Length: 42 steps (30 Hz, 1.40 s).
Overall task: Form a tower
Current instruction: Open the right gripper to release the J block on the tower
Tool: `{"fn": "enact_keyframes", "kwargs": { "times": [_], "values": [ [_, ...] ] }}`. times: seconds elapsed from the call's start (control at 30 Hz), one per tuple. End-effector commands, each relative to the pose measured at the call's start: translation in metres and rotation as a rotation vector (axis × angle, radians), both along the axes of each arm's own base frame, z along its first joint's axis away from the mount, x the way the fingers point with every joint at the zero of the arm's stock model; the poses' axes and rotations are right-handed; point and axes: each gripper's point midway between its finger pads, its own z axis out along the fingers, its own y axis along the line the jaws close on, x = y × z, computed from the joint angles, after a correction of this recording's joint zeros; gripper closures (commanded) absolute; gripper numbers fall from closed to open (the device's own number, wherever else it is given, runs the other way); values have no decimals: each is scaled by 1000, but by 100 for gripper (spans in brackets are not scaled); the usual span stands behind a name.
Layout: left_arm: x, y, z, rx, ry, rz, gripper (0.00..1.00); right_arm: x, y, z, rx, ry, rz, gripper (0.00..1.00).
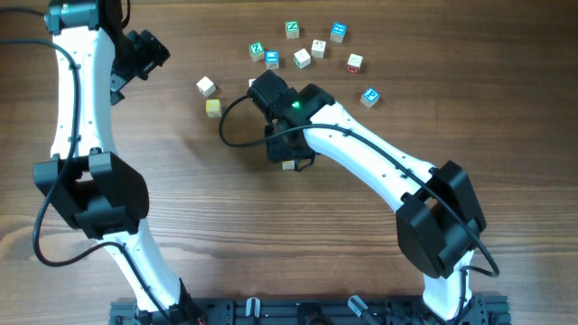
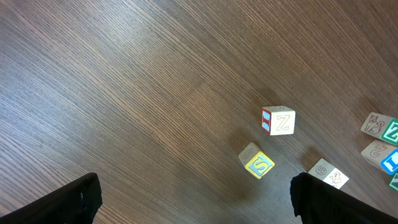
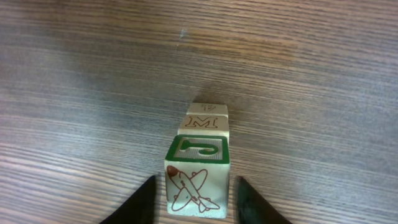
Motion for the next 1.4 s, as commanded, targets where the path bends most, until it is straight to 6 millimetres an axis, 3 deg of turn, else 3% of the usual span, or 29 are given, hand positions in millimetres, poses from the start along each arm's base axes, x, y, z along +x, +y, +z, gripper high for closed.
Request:
{"fn": "enact_keyframes", "kwargs": {
  "times": [0.0, 0.17, 0.23, 0.3, 0.6, 0.77, 1.37],
  "values": [
    [1, 1, 4, 5, -11, -4, 0, 0, -3, -6, -27, -3, 3, 46],
    [1, 1, 4, 5, -11, -4, 0, -1, -5, -8, -31, 2, 2, 47],
    [1, 1, 4, 5, -11, -4, 0, 1, -3, -8, -23, -6, 1, 57],
    [1, 1, 4, 5, -11, -4, 0, 1, -3, -8, -24, -5, 1, 59],
    [1, 1, 4, 5, -11, -4, 0, -1, -5, -17, -26, -3, 0, 54],
    [1, 1, 4, 5, -11, -4, 0, 1, -3, -17, -19, -10, -1, 62],
    [1, 1, 4, 5, -11, -4, 0, 3, 2, -14, 0, -16, 4, 62]
  ]
}}
